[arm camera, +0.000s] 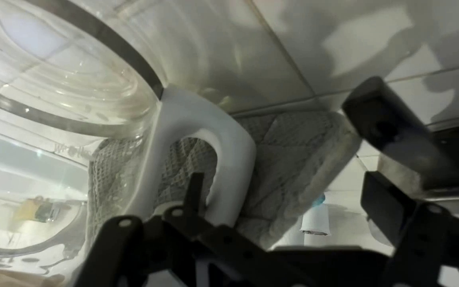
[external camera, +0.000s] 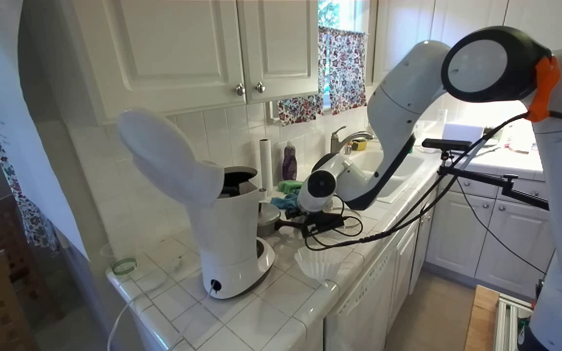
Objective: Use the grey mat to pick up the coffee pot
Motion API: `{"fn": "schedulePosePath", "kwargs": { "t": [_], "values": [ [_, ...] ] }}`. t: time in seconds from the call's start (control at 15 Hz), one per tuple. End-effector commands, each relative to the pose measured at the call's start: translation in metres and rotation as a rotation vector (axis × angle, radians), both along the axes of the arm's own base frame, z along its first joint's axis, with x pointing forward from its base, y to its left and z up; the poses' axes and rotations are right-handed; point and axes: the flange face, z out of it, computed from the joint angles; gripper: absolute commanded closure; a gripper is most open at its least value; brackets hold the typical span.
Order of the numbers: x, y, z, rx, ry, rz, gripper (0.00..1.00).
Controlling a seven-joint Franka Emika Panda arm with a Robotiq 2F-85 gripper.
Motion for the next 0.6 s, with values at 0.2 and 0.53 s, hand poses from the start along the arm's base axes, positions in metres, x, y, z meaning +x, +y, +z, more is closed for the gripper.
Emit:
{"fn": "schedulePosePath", "kwargs": {
  "t": [0.2,0.53],
  "values": [
    [-0.002,0.02,0.02,0.108,0.086,-0.051,0.0],
    [-0.01,0.044,0.042,0.179,0.185,-0.065,0.0]
  ]
}}
